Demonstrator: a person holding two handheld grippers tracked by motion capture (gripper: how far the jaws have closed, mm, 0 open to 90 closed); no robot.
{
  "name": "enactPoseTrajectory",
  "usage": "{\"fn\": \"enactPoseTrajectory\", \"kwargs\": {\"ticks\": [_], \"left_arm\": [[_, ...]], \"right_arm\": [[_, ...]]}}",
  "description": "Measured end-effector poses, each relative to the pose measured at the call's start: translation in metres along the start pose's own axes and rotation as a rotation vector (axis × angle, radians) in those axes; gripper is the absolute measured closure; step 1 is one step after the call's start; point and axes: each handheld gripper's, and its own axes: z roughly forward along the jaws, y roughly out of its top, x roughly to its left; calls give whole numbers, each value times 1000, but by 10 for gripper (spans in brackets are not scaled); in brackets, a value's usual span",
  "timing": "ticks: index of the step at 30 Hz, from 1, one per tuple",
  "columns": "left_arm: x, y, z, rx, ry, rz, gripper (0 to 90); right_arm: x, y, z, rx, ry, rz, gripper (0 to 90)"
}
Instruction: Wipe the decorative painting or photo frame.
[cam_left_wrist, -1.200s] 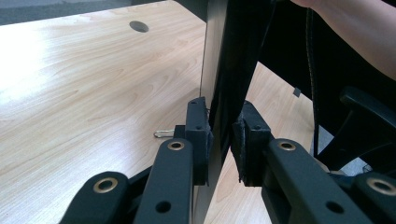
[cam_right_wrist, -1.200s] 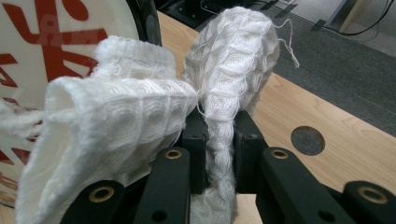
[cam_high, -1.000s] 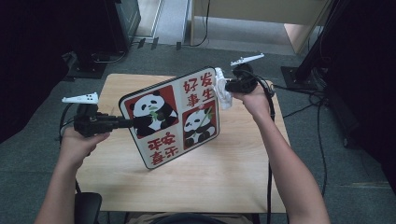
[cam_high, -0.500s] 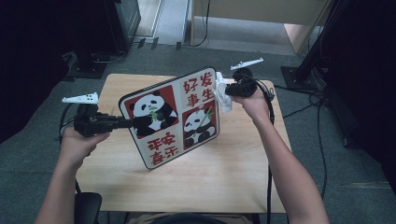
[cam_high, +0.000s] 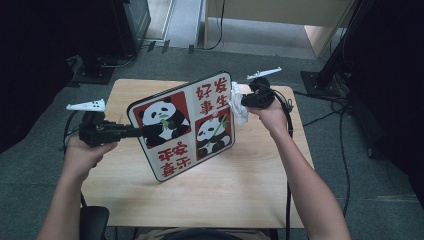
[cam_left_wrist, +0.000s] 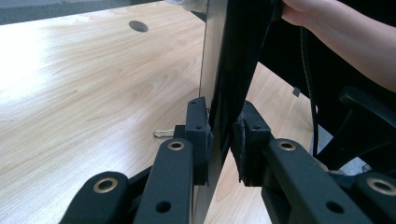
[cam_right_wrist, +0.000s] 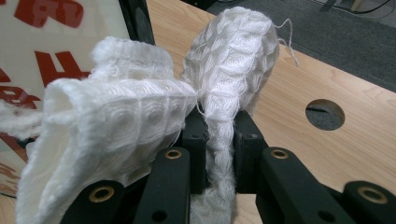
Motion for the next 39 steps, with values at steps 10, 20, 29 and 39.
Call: {"fn": "enactPoseTrajectory", "kwargs": {"ticks": [10,20,29,39], "left_arm": [[0,0,0,-1,0,1,780],[0,0,0,-2,-2,1,780],[0,0,0,-3,-1,1,780],[0,0,0,-2,-3,2,779]], "right_arm": [[-2,-10,5,13,5,24,791],[-4,-22,11,15,9,28,791],[-4,-33,17,29,9,47,791],[-7,-46,23,27,14,46,790]]}}
